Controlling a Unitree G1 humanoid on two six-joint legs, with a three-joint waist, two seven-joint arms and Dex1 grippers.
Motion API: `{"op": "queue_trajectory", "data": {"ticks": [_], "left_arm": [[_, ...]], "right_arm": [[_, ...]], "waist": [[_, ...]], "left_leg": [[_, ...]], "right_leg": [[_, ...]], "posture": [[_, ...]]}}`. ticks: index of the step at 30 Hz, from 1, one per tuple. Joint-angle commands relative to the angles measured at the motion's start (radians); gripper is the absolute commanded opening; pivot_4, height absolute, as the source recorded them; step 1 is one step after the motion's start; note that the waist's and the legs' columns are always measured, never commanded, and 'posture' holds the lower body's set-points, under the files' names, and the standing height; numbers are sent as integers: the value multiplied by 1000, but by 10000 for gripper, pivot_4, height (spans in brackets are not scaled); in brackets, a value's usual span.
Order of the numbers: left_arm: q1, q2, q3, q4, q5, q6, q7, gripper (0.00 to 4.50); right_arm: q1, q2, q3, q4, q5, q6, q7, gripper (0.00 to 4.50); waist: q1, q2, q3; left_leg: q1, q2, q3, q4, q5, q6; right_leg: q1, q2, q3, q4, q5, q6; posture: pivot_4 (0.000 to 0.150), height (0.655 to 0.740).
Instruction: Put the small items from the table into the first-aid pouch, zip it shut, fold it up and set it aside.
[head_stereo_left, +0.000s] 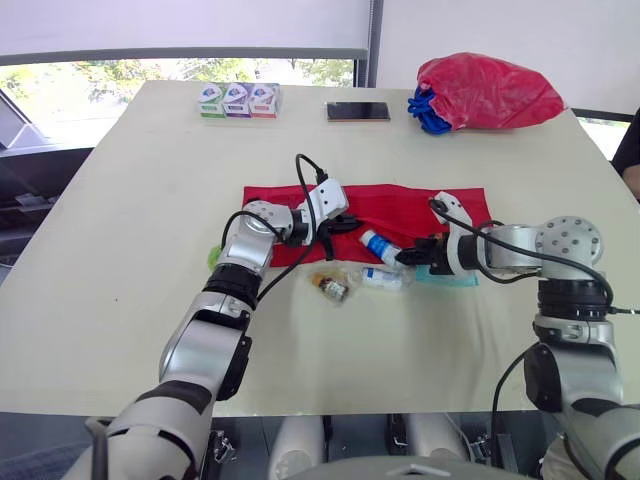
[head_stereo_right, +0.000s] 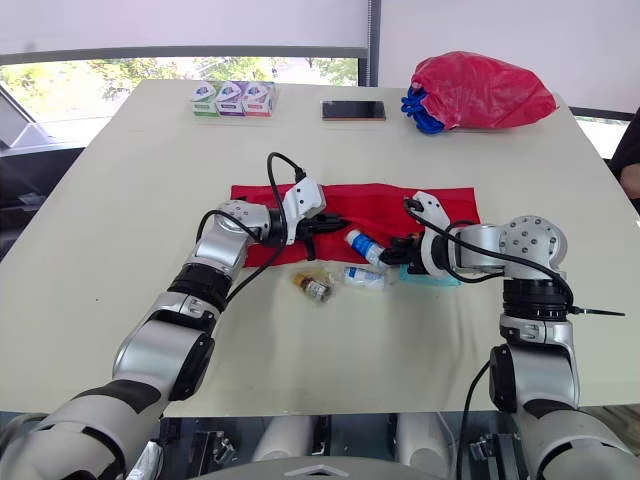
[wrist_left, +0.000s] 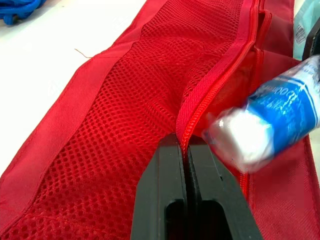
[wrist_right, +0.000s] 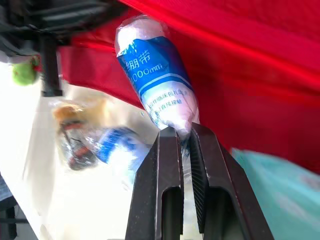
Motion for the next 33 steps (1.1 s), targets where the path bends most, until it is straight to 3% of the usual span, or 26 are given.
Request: {"op": "queue_trajectory", "data": {"ticks": [1,10,21,33], "left_arm": [[-23,-6,12,-24,-20,-16,15,0],[5,-10,-2,-63,-24,-12,-1,0],[19,-28,-10,-81,-20,-6,4,0],[23,-40,-16,-73,-18,-9,12,0]], "right_arm": [[-17,22,-52,-3,66,6,-81,962],[-50,219,-225,16,98,6,-298,962],[-57,389,-319,-18,81,-30,-380,962],[-77,438,-403,-36,124,-76,-431,962]], "waist": [[0,0,0],[0,0,0],[-1,0,0],[0,0,0]], "left_leg": [[0,0,0,0,0,0],[0,0,-1,0,0,0],[-3,0,-1,0,0,0],[-5,0,-2,0,0,0]], "right_leg": [[0,0,0,0,0,0],[0,0,0,1,0,0],[-3,0,-1,1,0,0],[-4,1,-1,1,0,0]], "posture": [[1500,7400],[1500,7400],[1500,7400],[1500,7400]]}}
